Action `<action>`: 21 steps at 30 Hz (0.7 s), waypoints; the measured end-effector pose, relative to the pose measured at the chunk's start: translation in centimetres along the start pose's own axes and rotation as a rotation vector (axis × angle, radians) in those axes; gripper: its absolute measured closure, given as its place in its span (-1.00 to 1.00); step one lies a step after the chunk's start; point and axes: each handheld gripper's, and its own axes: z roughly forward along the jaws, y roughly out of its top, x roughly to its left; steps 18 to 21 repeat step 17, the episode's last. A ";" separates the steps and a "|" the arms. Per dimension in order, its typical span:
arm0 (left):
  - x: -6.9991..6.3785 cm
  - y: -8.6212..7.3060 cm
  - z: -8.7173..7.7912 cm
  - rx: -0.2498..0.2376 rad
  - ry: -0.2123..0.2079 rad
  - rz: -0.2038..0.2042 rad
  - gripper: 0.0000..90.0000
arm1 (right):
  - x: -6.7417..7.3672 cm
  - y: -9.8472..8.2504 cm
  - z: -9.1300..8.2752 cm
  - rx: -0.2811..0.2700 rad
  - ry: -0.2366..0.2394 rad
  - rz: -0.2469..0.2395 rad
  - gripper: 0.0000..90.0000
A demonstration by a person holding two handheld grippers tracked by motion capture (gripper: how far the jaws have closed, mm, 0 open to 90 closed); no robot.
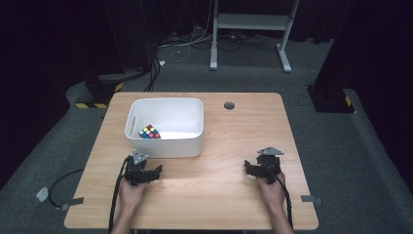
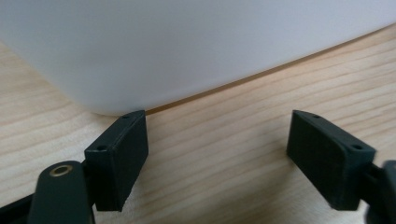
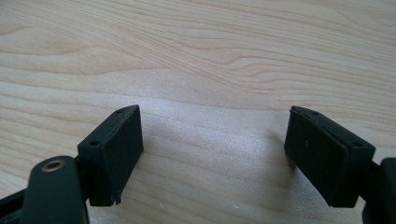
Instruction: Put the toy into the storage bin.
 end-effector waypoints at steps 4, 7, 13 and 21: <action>0.0 0.0 0.0 0.001 0.001 -0.001 -0.55 | 0.0 0.0 0.0 0.000 0.000 0.000 -0.57; 0.0 0.0 0.0 0.000 0.001 -0.002 -0.54 | 0.0 0.0 0.0 0.000 0.000 -0.001 -0.57; 0.0 0.0 0.0 -0.001 0.000 -0.005 -0.55 | 0.0 0.0 0.0 -0.001 0.000 0.001 -0.57; 0.0 0.0 0.0 -0.001 0.001 -0.005 -0.55 | 0.0 0.0 0.0 0.000 0.000 0.000 -0.57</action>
